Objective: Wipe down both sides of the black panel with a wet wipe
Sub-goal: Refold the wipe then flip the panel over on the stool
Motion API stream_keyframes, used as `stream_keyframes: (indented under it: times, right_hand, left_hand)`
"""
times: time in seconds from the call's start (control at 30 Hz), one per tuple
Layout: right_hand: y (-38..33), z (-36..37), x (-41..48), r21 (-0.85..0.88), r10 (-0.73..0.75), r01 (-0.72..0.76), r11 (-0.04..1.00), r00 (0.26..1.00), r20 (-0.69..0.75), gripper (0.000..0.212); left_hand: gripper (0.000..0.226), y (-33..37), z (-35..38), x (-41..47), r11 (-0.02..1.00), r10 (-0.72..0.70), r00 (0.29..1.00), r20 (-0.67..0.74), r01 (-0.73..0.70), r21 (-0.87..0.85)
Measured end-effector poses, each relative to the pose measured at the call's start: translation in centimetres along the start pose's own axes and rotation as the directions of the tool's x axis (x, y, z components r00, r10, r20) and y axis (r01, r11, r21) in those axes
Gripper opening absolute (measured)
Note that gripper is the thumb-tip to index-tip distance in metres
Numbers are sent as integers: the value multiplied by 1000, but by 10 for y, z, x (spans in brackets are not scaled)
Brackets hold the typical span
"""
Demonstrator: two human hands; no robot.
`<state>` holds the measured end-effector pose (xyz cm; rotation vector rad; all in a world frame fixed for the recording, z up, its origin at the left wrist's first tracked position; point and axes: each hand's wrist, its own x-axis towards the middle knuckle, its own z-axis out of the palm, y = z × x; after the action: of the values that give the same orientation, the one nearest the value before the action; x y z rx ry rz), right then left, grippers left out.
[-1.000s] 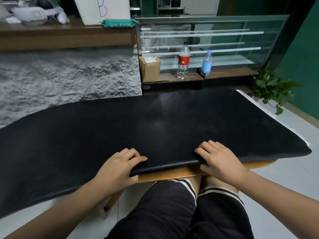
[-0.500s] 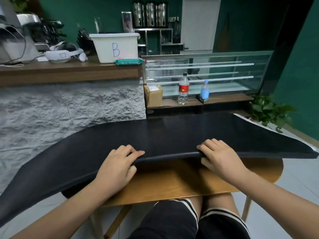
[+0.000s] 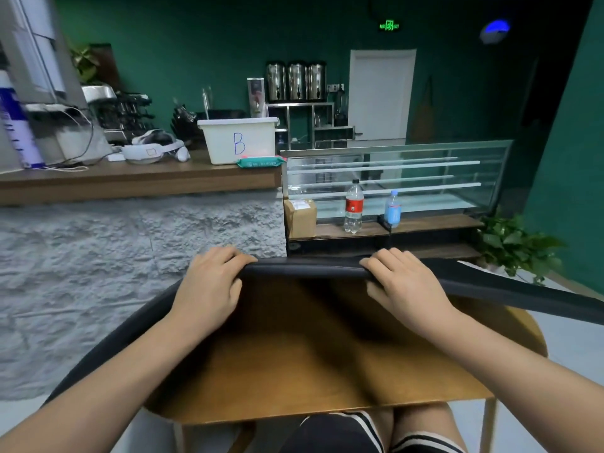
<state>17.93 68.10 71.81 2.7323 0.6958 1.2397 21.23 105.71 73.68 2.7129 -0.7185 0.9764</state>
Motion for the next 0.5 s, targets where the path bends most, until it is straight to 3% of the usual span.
stream_keyframes:
  times: [0.33, 0.5]
  right_hand:
    - [1, -56, 56, -99, -44, 37, 994, 996, -76, 36]
    - [4, -86, 83, -126, -41, 29, 992, 995, -91, 48]
  left_hand:
    - [44, -5, -44, 51, 995, 6, 966, -258, 20, 98]
    - [35, -1, -77, 84, 989, 55, 949, -310, -9, 146]
